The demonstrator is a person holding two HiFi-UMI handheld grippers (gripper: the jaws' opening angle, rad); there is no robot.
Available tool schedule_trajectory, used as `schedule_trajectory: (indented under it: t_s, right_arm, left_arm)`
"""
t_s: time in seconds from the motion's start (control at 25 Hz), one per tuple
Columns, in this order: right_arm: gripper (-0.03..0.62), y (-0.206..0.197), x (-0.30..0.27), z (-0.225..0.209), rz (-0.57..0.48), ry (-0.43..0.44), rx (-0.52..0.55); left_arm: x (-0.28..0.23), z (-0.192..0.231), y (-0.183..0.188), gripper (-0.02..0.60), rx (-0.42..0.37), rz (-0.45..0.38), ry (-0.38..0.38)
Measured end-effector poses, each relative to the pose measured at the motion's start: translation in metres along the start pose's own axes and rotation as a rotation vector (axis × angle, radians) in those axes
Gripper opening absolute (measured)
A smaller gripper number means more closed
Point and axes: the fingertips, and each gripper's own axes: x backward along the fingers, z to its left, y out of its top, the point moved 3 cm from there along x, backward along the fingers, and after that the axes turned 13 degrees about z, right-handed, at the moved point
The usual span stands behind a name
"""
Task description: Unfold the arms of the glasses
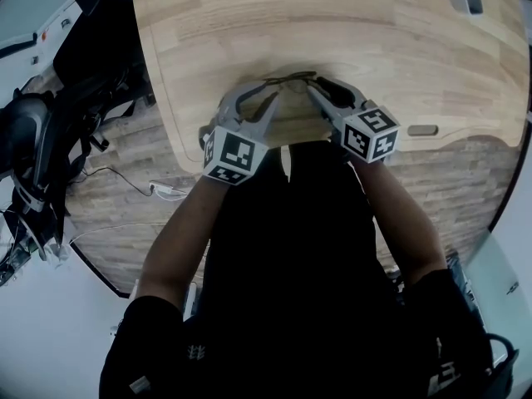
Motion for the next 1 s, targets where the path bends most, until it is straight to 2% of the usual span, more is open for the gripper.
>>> schedule_trajectory:
  t_s: [0.44,1.0]
  right_arm:
    - [0.077,0.016,0.021,0.025,-0.038,0.02,0.07]
    - [0.077,0.036,0.034,0.074,-0.082,0.051,0.131]
  left_arm:
    - [0.002,-0.002,0.002,0.1,-0.02,0.002,0.008]
    - [-0.006,0.0,0.006,0.1,-0.057,-0.012,-0.001]
